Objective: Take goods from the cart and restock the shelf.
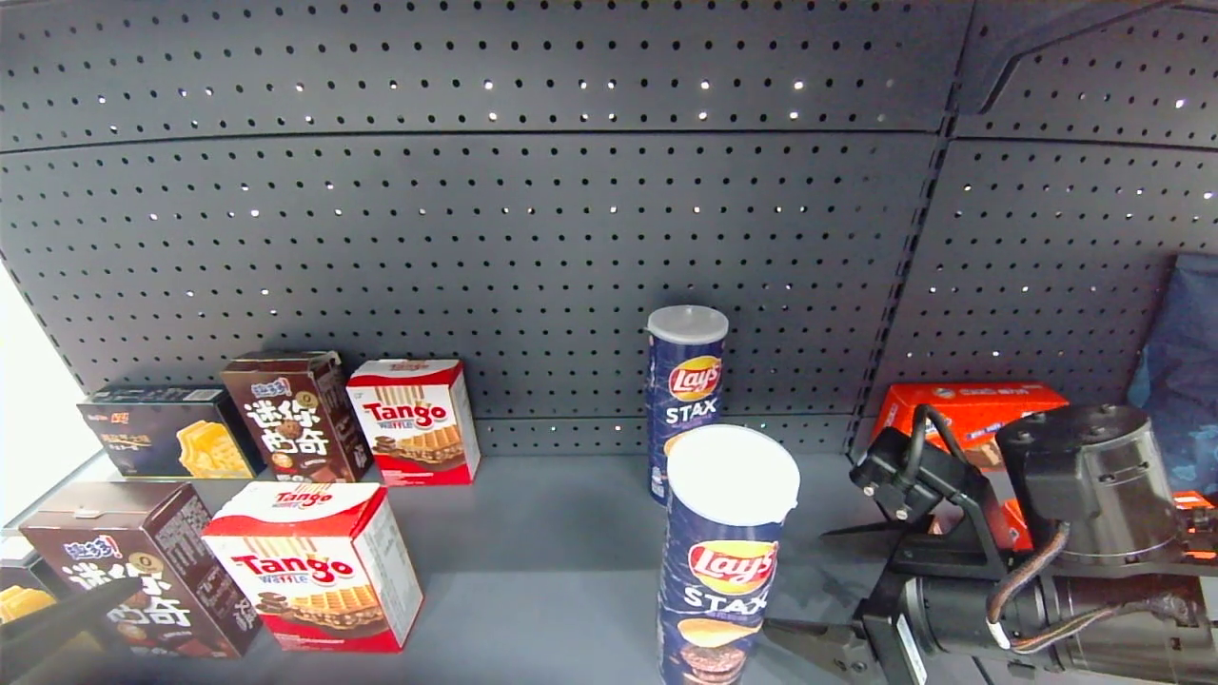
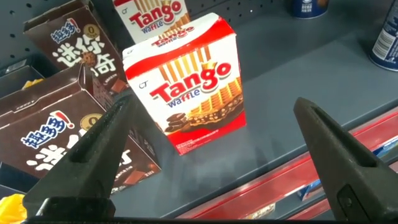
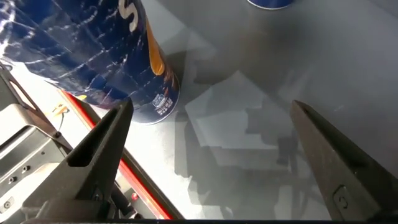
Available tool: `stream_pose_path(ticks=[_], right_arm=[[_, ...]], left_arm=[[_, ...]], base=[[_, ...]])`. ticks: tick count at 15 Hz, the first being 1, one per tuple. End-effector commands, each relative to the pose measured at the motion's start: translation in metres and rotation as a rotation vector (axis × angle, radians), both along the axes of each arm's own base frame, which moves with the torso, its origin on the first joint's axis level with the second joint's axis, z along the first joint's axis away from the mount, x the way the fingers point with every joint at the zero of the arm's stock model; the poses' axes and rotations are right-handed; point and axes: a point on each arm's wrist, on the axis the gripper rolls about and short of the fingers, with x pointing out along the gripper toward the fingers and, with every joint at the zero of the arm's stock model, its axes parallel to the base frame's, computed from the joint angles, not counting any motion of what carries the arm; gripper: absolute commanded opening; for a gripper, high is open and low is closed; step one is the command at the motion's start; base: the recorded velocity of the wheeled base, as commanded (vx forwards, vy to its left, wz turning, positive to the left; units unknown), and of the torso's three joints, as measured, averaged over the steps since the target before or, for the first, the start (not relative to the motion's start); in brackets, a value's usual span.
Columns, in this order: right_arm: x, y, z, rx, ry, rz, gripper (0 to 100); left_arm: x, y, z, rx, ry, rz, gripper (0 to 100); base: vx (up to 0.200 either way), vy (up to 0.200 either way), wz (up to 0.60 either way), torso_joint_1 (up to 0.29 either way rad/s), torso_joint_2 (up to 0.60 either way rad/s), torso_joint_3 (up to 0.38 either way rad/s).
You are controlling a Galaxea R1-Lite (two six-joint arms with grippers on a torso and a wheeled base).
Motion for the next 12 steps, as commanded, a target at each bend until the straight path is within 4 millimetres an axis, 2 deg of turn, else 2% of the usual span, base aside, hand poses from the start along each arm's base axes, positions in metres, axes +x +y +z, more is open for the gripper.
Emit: stream_pose_path(ticks=[1, 4, 5, 7, 8, 9, 11, 12], right_arm=[[-0.001, -0.002, 0.0, 0.001, 0.0, -0.004, 100], [-0.002, -0.019, 0.017, 0.047, -0.063, -0.063, 100], [0.0, -0.041, 0.039, 0.103, -0.154, -0.156, 100], [-0.004, -0.074, 0.065, 0.162, -0.281, -0.291, 100], [-0.021, -0.097, 0.078, 0.187, -0.365, -0.383, 100], [-0.04, -0.115, 0.081, 0.195, -0.419, -0.458, 100], [-0.089, -0.141, 0.06, 0.181, -0.495, -0.623, 100], [-0.11, -0.146, 0.04, 0.169, -0.507, -0.684, 100]], left_arm=[[-0.001, 0.001, 0.0, -0.005, -0.007, 0.0, 100], [-0.001, 0.001, 0.0, -0.005, -0.006, 0.004, 100], [-0.001, 0.002, 0.0, -0.006, -0.007, 0.013, 100], [-0.003, 0.004, 0.0, -0.011, -0.018, 0.028, 100], [-0.004, 0.005, -0.005, -0.006, -0.01, 0.04, 100], [-0.006, 0.007, -0.009, 0.001, -0.006, 0.053, 100], [-0.008, 0.009, -0.018, 0.026, 0.009, 0.103, 100], [-0.008, 0.01, -0.022, 0.037, 0.017, 0.134, 100]], base=[[0.0, 0.0, 0.0, 0.0, 0.0, 0.0], [0.0, 0.0, 0.0, 0.0, 0.0, 0.0], [0.0, 0.0, 0.0, 0.0, 0.0, 0.0], [0.0, 0.0, 0.0, 0.0, 0.0, 0.0], [0.0, 0.0, 0.0, 0.0, 0.0, 0.0], [0.0, 0.0, 0.0, 0.0, 0.0, 0.0], [0.0, 0.0, 0.0, 0.0, 0.0, 0.0], [0.0, 0.0, 0.0, 0.0, 0.0, 0.0]])
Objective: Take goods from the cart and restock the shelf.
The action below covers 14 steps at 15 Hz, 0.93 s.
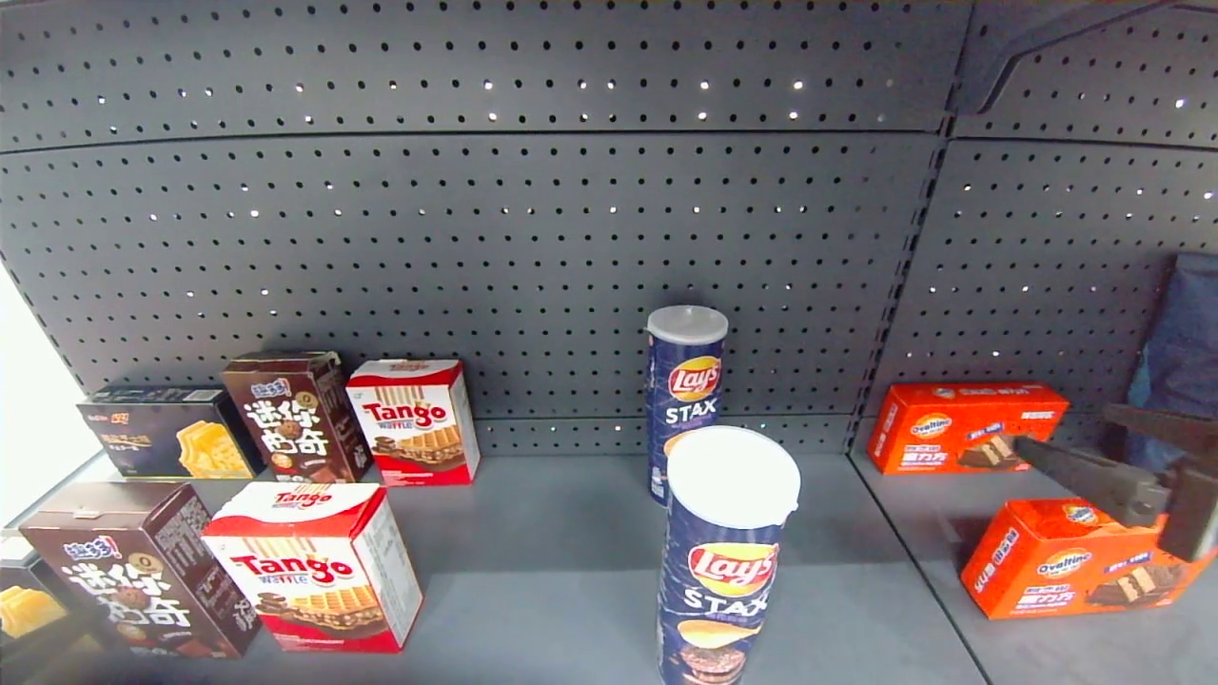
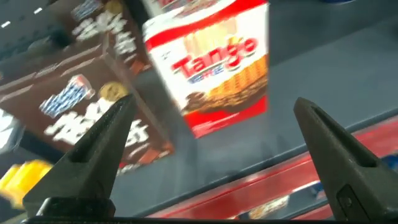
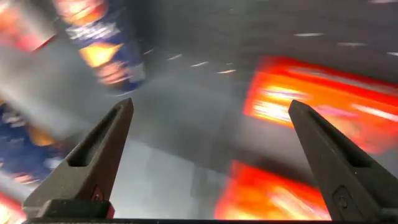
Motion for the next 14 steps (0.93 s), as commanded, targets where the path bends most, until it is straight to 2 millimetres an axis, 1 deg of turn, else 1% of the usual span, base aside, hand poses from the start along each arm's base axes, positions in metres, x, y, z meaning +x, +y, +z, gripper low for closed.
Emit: stream_pose_path(ticks=[1, 2, 3, 5, 6, 7, 8, 10, 11, 14], right_arm=[[-0.086, -0.028, -0.049, 0.004, -0.117, -0.262, 100], [-0.103, -0.029, -0.07, 0.001, -0.138, -0.314, 100], [-0.116, -0.027, -0.086, 0.001, -0.169, -0.335, 100], [-0.13, -0.026, -0.113, 0.002, -0.157, -0.352, 100], [-0.143, -0.024, -0.128, 0.003, -0.156, -0.377, 100], [-0.152, -0.024, -0.147, 0.007, -0.079, -0.406, 100], [-0.151, -0.024, -0.145, 0.016, -0.073, -0.428, 100], [-0.151, -0.025, -0.144, 0.028, -0.09, -0.413, 100], [-0.151, -0.025, -0.144, 0.029, -0.092, -0.412, 100], [-0.151, -0.025, -0.144, 0.029, -0.092, -0.412, 100]], left_arm=[[-0.002, 0.002, -0.01, 0.02, 0.018, 0.041, 100], [-0.004, 0.004, -0.015, 0.031, 0.018, 0.074, 100], [-0.007, 0.007, -0.02, 0.042, 0.014, 0.118, 100], [-0.012, 0.012, -0.028, 0.049, 0.001, 0.174, 100], [-0.016, 0.015, -0.034, 0.047, -0.012, 0.201, 100], [-0.021, 0.018, -0.037, 0.053, -0.014, 0.226, 100], [-0.024, 0.019, -0.04, 0.058, -0.008, 0.229, 100], [-0.038, 0.028, -0.052, 0.059, -0.013, 0.228, 100], [-0.041, 0.03, -0.052, 0.045, -0.036, 0.231, 100], [-0.043, 0.03, -0.051, 0.041, -0.041, 0.271, 100]], base=[[0.0, 0.0, 0.0, 0.0, 0.0, 0.0], [0.0, 0.0, 0.0, 0.0, 0.0, 0.0], [0.0, 0.0, 0.0, 0.0, 0.0, 0.0], [0.0, 0.0, 0.0, 0.0, 0.0, 0.0], [0.0, 0.0, 0.0, 0.0, 0.0, 0.0], [0.0, 0.0, 0.0, 0.0, 0.0, 0.0], [0.0, 0.0, 0.0, 0.0, 0.0, 0.0], [0.0, 0.0, 0.0, 0.0, 0.0, 0.0], [0.0, 0.0, 0.0, 0.0, 0.0, 0.0], [0.0, 0.0, 0.0, 0.0, 0.0, 0.0]])
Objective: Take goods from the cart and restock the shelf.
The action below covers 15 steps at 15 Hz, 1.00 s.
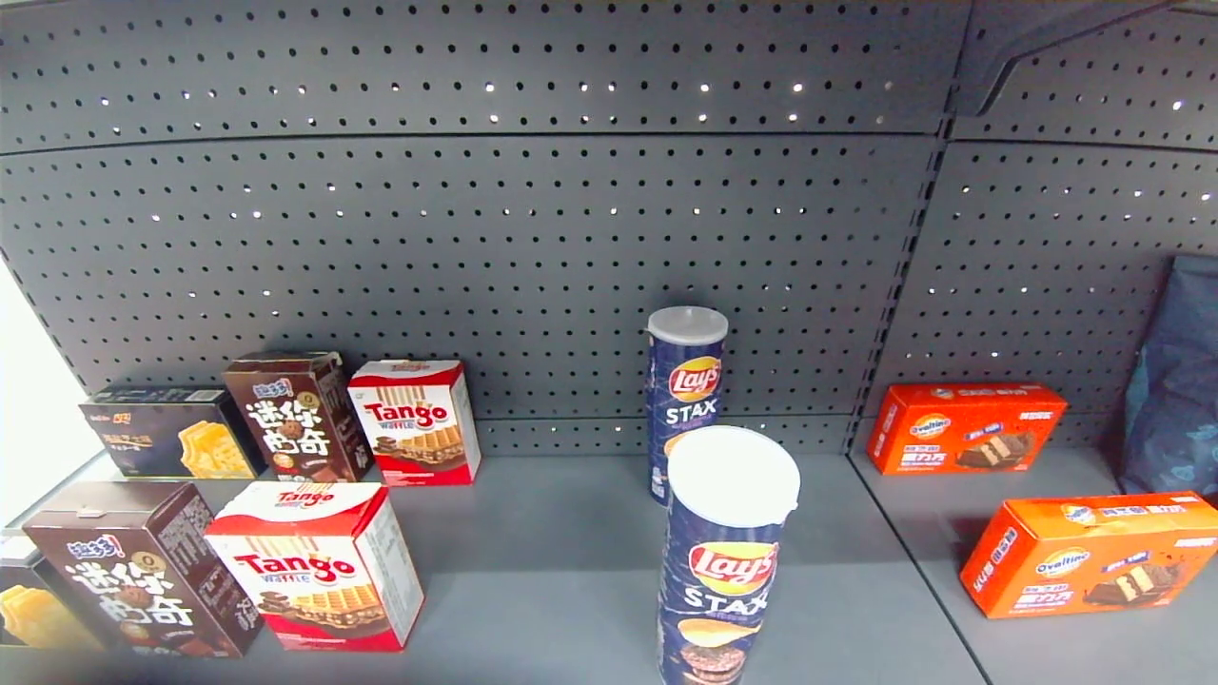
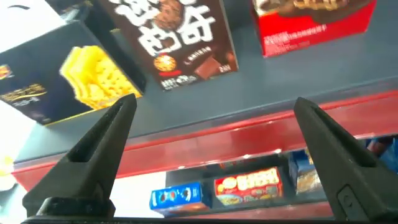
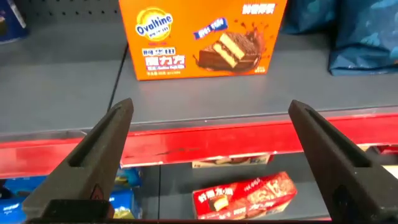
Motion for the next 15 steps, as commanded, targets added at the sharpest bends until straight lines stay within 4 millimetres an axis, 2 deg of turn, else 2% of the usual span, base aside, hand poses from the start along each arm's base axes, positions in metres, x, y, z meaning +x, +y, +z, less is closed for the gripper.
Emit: stream_pose_path(ticks=[1, 3, 4, 6, 9, 11, 13, 15], right_arm=[[-0.001, 0.0, -0.001, -0.002, -0.01, 0.003, 100], [0.004, -0.002, 0.0, 0.004, 0.064, 0.139, 100], [-0.002, -0.003, -0.001, 0.001, -0.03, 0.156, 100], [-0.008, -0.002, -0.003, -0.004, -0.096, 0.119, 100], [-0.008, -0.002, -0.003, -0.002, -0.096, 0.122, 100], [-0.008, -0.002, -0.003, -0.002, -0.096, 0.122, 100], [-0.008, -0.002, -0.003, -0.002, -0.096, 0.122, 100], [-0.008, -0.002, -0.003, -0.002, -0.096, 0.122, 100]], left_arm=[[-0.003, 0.002, 0.0, -0.019, -0.036, 0.026, 100], [-0.003, 0.002, 0.0, -0.019, -0.036, 0.031, 100], [-0.004, 0.002, 0.0, -0.02, -0.037, 0.031, 100], [-0.004, 0.002, 0.0, -0.02, -0.038, 0.034, 100], [-0.005, 0.003, 0.0, -0.03, -0.059, 0.013, 100], [-0.005, 0.002, 0.0, -0.036, -0.056, -0.04, 100], [-0.004, -0.001, 0.001, -0.048, -0.03, -0.205, 100], [0.0, -0.004, 0.0, -0.053, 0.029, -0.238, 100]], base=[[0.0, 0.0, 0.0, 0.0, 0.0, 0.0], [0.0, 0.0, 0.0, 0.0, 0.0, 0.0], [0.0, 0.0, 0.0, 0.0, 0.0, 0.0], [0.0, 0.0, 0.0, 0.0, 0.0, 0.0], [0.0, 0.0, 0.0, 0.0, 0.0, 0.0], [0.0, 0.0, 0.0, 0.0, 0.0, 0.0], [0.0, 0.0, 0.0, 0.0, 0.0, 0.0], [0.0, 0.0, 0.0, 0.0, 0.0, 0.0]])
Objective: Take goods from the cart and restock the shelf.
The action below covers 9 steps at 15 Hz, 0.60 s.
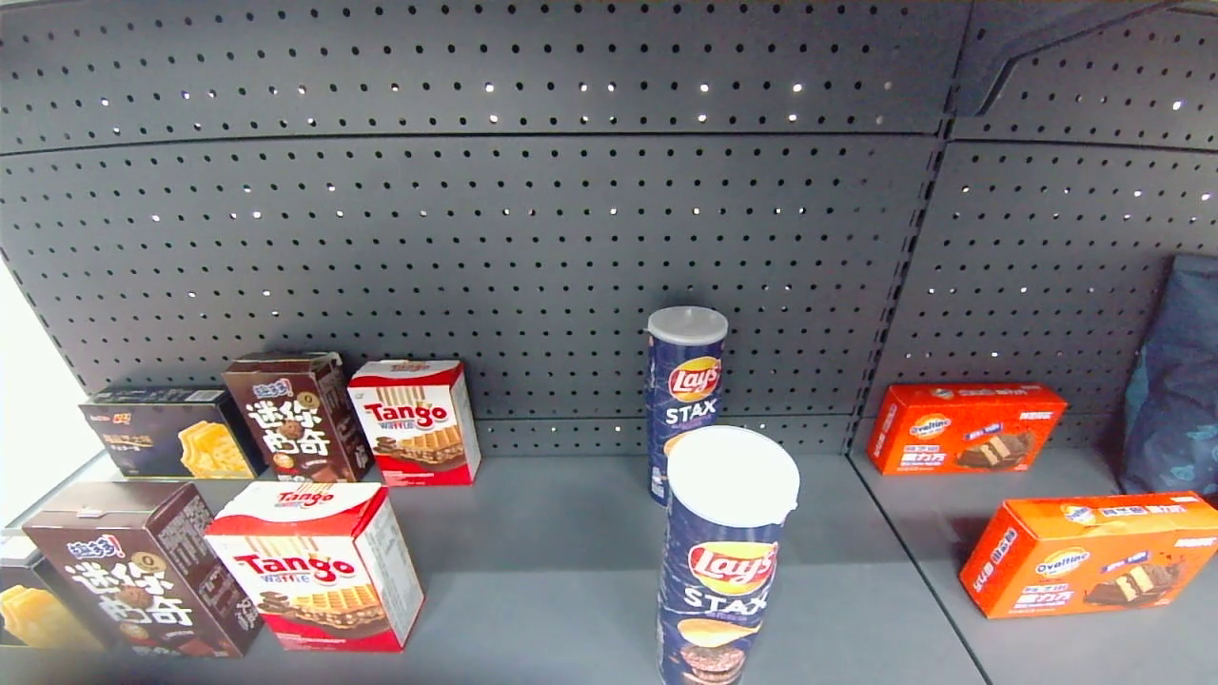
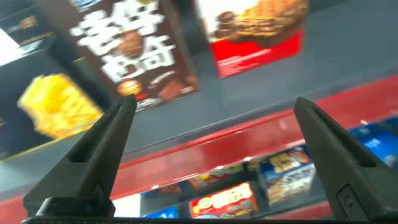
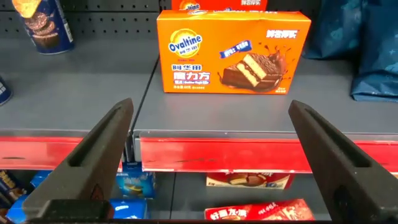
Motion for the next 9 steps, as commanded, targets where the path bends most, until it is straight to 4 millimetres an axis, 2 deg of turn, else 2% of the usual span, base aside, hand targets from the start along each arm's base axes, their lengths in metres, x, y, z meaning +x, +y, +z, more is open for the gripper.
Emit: stream_pose_path(ticks=[1, 3, 5, 6, 8, 9], right_arm=[[0.0, 0.0, 0.0, 0.0, -0.003, 0.0, 100], [0.0, 0.0, 0.0, 0.0, -0.003, 0.0, 100], [0.0, 0.0, 0.0, 0.0, -0.003, 0.0, 100], [0.0, 0.0, 0.0, 0.0, -0.003, 0.0, 100], [0.0, 0.0, 0.0, 0.0, -0.003, 0.0, 100], [0.0, 0.0, 0.0, 0.0, -0.003, 0.0, 100]], left_arm=[[0.004, -0.003, 0.0, 0.005, 0.054, -0.043, 100], [0.007, -0.006, 0.0, 0.047, 0.088, -0.088, 100], [0.004, -0.006, 0.0, 0.021, 0.084, -0.016, 100], [0.008, -0.01, 0.0, -0.002, 0.098, -0.053, 100], [0.006, -0.016, -0.001, -0.023, 0.12, -0.248, 100], [0.003, -0.017, 0.0, -0.022, 0.099, -0.225, 100]], base=[[0.0, 0.0, 0.0, 0.0, 0.0, 0.0], [0.0, 0.0, 0.0, 0.0, 0.0, 0.0], [0.0, 0.0, 0.0, 0.0, 0.0, 0.0], [0.0, 0.0, 0.0, 0.0, 0.0, 0.0], [0.0, 0.0, 0.0, 0.0, 0.0, 0.0], [0.0, 0.0, 0.0, 0.0, 0.0, 0.0]])
